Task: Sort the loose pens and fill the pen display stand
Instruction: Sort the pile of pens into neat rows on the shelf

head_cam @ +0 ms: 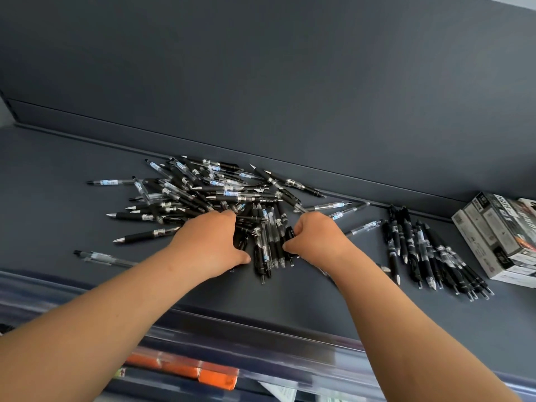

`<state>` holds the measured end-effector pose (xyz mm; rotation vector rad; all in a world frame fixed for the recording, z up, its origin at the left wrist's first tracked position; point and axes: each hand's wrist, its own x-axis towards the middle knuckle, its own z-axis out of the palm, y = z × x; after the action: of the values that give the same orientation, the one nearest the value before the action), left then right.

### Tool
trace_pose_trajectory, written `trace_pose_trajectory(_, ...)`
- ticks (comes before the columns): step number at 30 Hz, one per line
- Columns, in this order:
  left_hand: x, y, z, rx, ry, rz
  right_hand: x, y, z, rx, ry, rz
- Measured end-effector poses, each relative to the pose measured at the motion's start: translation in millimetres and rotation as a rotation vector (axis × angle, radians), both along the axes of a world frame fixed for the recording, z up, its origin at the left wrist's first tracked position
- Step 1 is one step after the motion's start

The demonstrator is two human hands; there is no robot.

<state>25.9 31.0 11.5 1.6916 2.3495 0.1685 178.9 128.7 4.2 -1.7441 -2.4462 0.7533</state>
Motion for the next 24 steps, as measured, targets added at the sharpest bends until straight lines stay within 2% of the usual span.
trace_pose_trajectory(6,5.2,-1.6,-5.2,0.106,-0.011,0.09,-0.6,-7.0,5.2,-0.055,0.067,-0.009)
trace_pose_trajectory(11,7.7,-2.4,-10.2,0.196,0.023,0.118,-1.8,-11.4,2.1,0.073,-0.006,0.02)
trace_pose_trajectory(15,11.2,-3.7,-13.4,0.221,0.015,0.125,-1.2,-14.2,-2.2,0.123,0.027,0.028)
trace_pose_trajectory(21,9.5,-3.9,-6.0,0.302,-0.021,0.199,16.3,-9.3,7.4,0.171,0.183,-0.028)
trace_pose_trajectory(24,7.5,-2.7,5.5,0.43,-0.117,0.234,26.2,-4.4,14.5,0.211,0.308,-0.057)
